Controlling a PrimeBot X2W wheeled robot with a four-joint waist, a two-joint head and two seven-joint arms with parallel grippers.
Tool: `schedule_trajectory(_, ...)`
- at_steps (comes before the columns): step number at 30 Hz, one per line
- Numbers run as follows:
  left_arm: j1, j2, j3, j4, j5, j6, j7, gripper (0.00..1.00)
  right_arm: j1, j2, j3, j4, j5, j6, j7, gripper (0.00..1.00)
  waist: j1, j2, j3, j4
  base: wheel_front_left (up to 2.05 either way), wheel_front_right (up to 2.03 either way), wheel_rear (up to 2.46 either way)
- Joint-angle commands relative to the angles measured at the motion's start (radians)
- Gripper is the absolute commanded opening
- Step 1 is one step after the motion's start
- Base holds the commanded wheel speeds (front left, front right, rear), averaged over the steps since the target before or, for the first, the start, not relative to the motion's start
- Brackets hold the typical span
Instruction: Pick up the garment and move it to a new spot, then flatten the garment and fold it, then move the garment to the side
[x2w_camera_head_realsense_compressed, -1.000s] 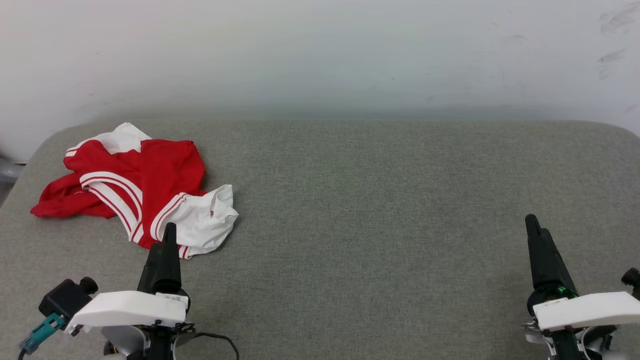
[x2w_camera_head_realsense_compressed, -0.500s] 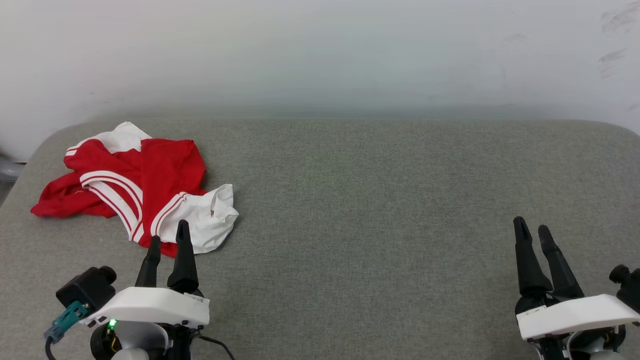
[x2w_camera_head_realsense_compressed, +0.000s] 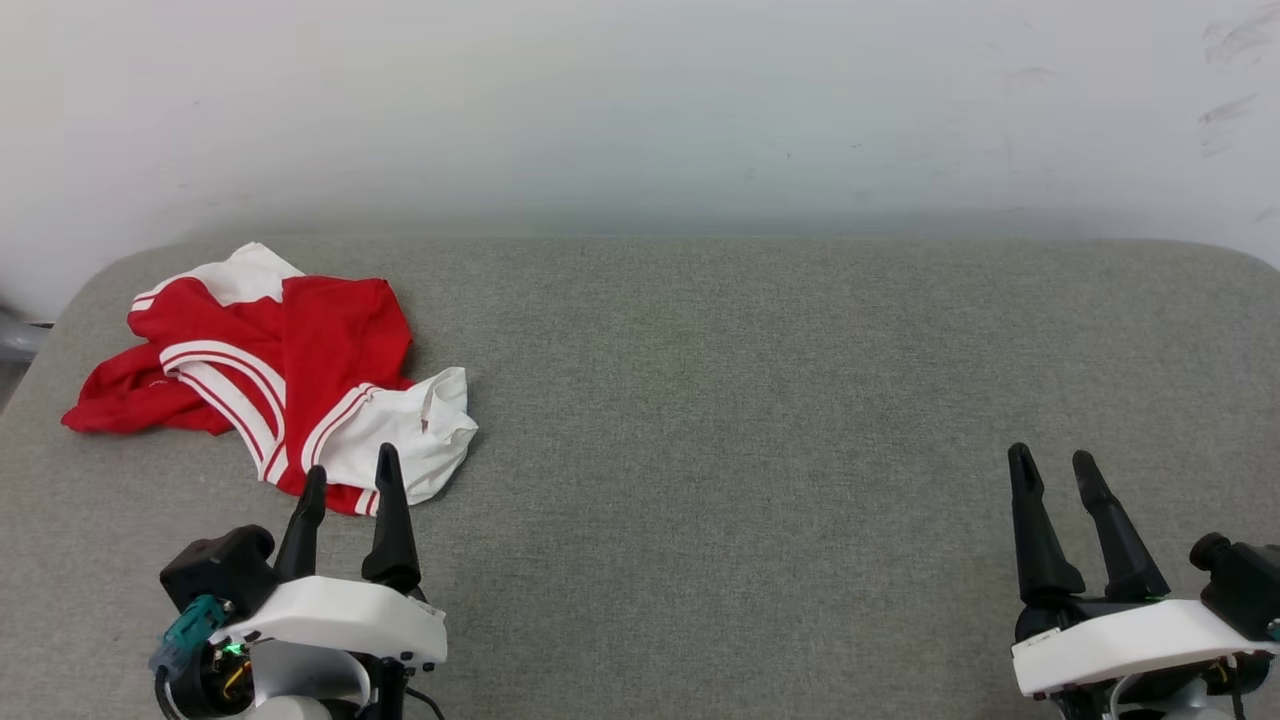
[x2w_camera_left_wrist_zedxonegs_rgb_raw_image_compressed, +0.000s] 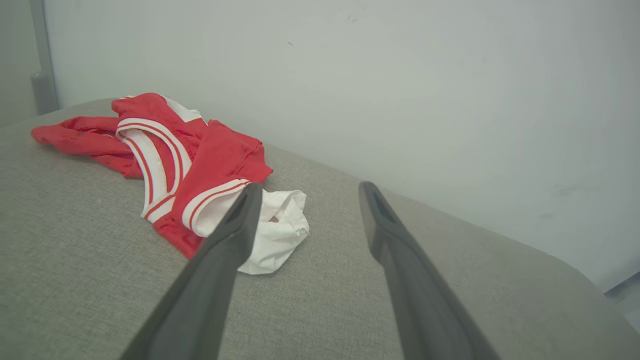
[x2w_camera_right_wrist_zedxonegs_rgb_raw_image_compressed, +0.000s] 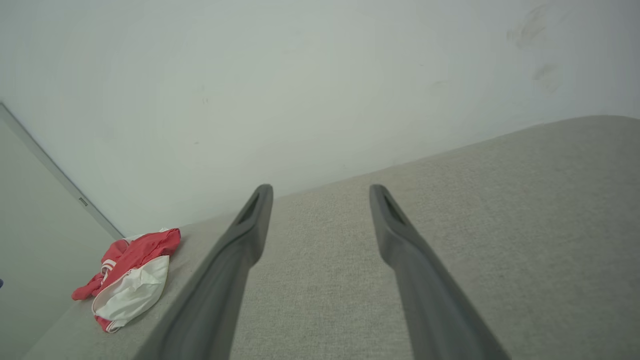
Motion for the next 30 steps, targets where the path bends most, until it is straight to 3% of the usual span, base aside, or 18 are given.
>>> schedule_trajectory(1, -0.007, 0.011, -0.009, -0.015, 0.029, 0.008, -0.012, 1.00, -0.004, 0.001, 0.002, -0.016, -0.033, 0.000, -0.010, 1.00, 0.0000, 0.0000, 0.000, 0.000, 0.00, 0.00, 0.00)
schedule_trajectory(15, -0.007, 0.036, -0.062, -0.031, 0.168, 0.049, -0.051, 1.00, 0.010, 0.002, 0.011, -0.041, -0.213, 0.000, -0.050, 1.00, 0.0000, 0.0000, 0.002, 0.001, 0.00, 0.00, 0.00)
schedule_trajectory(30, 0.003, 0.027, -0.072, -0.042, 0.275, 0.039, -0.081, 1.00, 0.020, 0.003, 0.018, -0.060, -0.339, 0.000, -0.080, 1.00, 0.0000, 0.0000, 0.003, 0.003, 0.00, 0.00, 0.00)
